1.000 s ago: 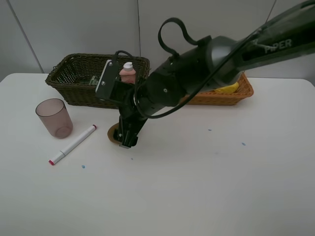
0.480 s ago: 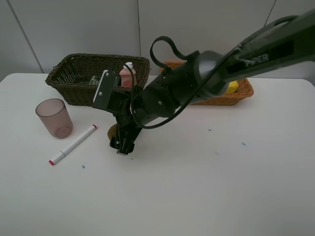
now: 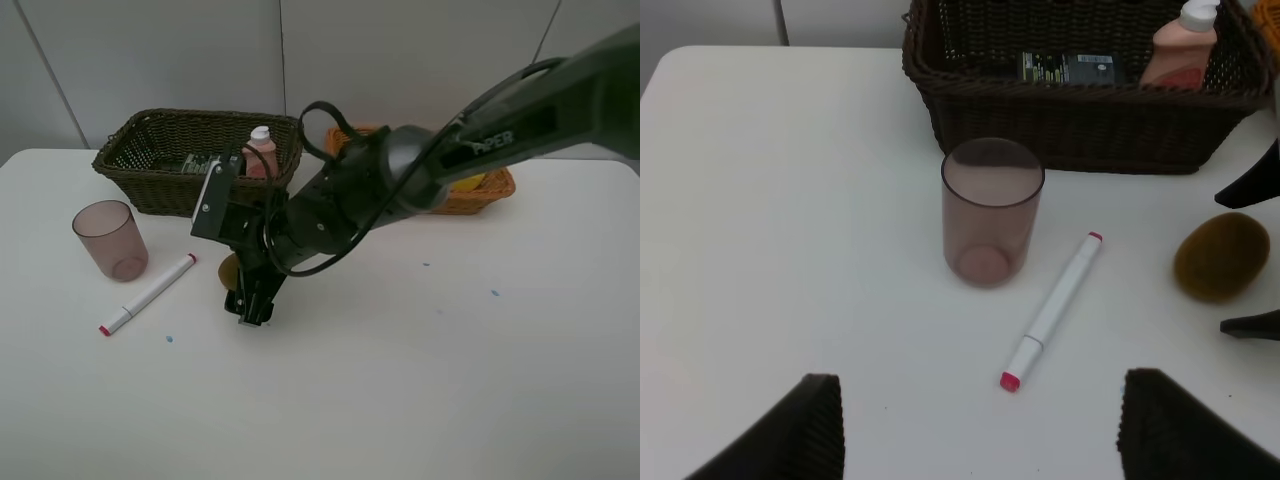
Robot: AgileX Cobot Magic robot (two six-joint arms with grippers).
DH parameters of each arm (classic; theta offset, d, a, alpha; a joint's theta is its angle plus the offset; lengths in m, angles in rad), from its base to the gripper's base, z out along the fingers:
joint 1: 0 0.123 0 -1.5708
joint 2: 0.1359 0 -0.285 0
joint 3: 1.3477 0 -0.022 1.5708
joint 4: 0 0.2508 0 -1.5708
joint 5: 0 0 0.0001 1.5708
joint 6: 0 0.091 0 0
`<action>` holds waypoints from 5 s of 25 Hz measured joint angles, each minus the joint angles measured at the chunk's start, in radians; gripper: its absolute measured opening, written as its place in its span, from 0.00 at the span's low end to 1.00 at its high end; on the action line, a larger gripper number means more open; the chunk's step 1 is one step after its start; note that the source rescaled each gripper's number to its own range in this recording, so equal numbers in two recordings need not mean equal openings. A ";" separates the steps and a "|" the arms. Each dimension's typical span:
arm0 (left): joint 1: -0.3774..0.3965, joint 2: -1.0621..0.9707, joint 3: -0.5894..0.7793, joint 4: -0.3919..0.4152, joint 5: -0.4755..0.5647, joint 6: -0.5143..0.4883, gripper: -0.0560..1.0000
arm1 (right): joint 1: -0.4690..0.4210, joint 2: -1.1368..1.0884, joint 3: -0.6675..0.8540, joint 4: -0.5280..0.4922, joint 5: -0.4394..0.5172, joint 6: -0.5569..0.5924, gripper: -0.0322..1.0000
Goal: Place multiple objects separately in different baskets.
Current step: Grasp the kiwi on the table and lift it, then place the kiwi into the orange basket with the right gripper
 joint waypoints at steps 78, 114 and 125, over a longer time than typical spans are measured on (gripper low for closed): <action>0.000 0.000 0.000 0.000 0.000 0.000 0.76 | -0.227 -0.460 0.001 0.000 0.165 0.001 0.48; 0.000 0.000 0.000 0.000 0.000 0.000 0.76 | -0.599 -0.180 0.001 0.375 -0.189 0.001 0.48; 0.000 0.000 0.000 0.000 0.000 0.000 0.76 | -0.588 -0.125 0.001 0.404 -0.166 0.001 0.48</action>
